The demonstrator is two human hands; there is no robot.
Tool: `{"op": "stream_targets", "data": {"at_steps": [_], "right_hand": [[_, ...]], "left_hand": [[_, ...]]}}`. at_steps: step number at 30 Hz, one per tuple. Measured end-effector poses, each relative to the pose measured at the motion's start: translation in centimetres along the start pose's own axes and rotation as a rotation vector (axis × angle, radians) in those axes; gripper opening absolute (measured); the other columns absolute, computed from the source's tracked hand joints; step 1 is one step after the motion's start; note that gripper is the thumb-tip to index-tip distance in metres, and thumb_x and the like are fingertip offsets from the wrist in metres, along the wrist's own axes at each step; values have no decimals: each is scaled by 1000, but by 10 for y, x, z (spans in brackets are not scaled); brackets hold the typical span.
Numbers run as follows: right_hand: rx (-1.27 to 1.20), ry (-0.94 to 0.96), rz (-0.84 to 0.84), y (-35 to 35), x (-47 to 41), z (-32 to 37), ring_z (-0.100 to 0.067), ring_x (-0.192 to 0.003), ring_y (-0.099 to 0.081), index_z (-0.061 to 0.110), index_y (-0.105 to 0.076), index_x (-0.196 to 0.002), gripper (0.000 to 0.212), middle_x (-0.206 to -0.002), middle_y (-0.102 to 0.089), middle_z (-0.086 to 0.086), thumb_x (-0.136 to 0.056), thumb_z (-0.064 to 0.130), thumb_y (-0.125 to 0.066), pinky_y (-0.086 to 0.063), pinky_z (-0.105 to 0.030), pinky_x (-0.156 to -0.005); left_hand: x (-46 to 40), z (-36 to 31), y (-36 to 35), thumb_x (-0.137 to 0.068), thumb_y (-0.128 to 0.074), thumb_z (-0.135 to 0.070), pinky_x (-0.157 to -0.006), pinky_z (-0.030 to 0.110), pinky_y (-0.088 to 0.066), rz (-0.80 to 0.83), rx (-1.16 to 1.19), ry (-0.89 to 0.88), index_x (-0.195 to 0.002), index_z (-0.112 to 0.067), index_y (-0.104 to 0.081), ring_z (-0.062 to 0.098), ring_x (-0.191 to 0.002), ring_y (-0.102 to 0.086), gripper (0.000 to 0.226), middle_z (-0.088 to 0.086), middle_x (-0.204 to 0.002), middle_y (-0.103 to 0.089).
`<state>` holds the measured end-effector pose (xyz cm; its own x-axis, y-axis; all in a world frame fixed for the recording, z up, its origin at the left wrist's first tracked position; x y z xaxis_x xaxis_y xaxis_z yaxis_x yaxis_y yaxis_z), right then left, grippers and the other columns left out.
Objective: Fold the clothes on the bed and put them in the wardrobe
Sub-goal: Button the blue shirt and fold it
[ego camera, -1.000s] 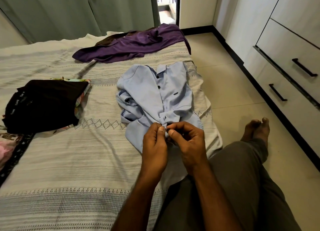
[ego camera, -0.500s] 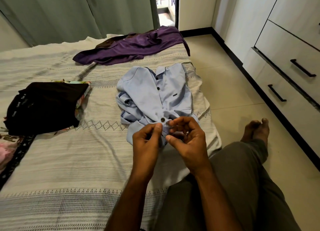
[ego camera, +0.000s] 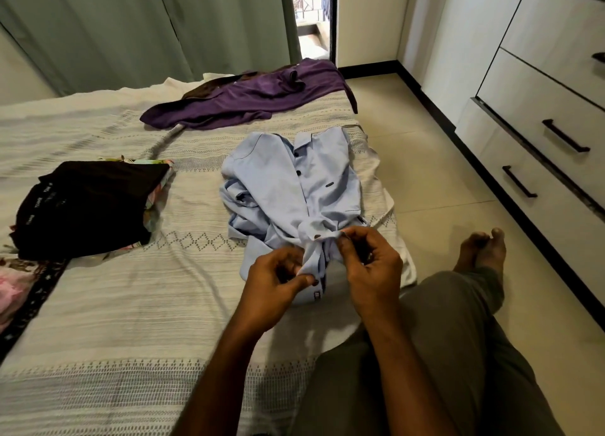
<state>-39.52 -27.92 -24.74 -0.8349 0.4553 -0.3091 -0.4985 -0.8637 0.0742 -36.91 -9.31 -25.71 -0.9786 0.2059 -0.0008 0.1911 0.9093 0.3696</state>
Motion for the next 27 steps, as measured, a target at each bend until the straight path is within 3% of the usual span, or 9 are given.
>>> {"op": "stream_targets", "data": {"at_steps": [3,8,11,13,17,19,21,24,27], "right_hand": [[130,23,-59,16,-7,-3,-3,-84,-67,14,-75,-96,8,-88,-72,7,-90,19,-74,-54,-17,-75],[297,12,-2,38,-22,-17,-6,-76,-65,18,-73,-88,24,-80,-69,7,-86,41,-72,-57,-30,-68],[340,53,69,39,-25,-16,-11,-74,-62,15,-71,-85,40,-80,-66,4,-84,55,-64,-53,-29,-66],[368,94,116,43,-30,-14,-10,-73,-61,15,-70,-84,40,-79,-64,4,-83,54,-65,-50,-23,-66],[398,-15,435,46,-46,-25,-2,-79,-62,27,-70,-83,9,-80,-67,11,-85,33,-76,-46,-12,-66],[436,-42,569,47,-47,-28,0,-85,-62,33,-70,-85,15,-86,-69,13,-88,19,-76,-46,-14,-71],[431,-66,655,45,-50,-25,-1,-84,-63,34,-71,-86,21,-86,-70,12,-90,14,-74,-47,-14,-74],[445,-119,811,29,-58,-19,-6,-78,-64,22,-73,-86,12,-83,-72,2,-90,11,-73,-48,-17,-72],[586,9,542,14,-104,3,-16,-78,-63,15,-72,-85,6,-84,-71,-5,-90,14,-70,-48,-29,-74]], "left_hand": [[-2,12,19,-95,-69,-16,-58,35,-43,-34,-61,-22,-75,-13,-68,11,-59,-53,20,1,-63,-58],[-17,-10,42,-92,-66,-29,-47,25,-27,87,68,-13,-75,-3,-56,10,-50,-35,32,0,-55,-39],[-22,-19,44,-84,-77,-23,-56,23,-40,371,-55,3,-82,-3,-69,11,-60,-54,21,2,-66,-63],[-20,-19,44,-80,-82,-23,-70,33,-47,521,-158,24,-89,-11,-79,20,-76,-65,15,7,-83,-75],[-32,-17,62,-88,-77,-32,-68,36,-37,478,-193,-24,-94,-16,-82,21,-73,-52,17,26,-85,-69],[-34,-15,65,-90,-70,-46,-70,38,-37,526,-213,-21,-96,-14,-79,22,-76,-52,33,30,-89,-66],[-36,-12,62,-90,-65,-50,-71,36,-37,558,-231,5,-96,-11,-75,21,-77,-51,41,26,-85,-65],[-50,-16,59,-98,-63,-29,-71,29,-46,523,-14,114,-97,3,-67,16,-79,-61,33,12,-85,-67],[-93,-44,73,-100,-60,-26,-66,30,-46,260,-86,75,-90,-4,-68,21,-73,-59,26,12,-80,-64]]}}
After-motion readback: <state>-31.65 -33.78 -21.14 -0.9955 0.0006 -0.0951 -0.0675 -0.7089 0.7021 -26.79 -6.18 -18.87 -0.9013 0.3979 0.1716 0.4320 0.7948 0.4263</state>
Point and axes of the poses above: each hand's wrist, its own x-axis away from the middle knuckle, its own y-axis out of the back of the hand, z = x × y, the point moved 8 cm from there along -x, towards the middle knuckle
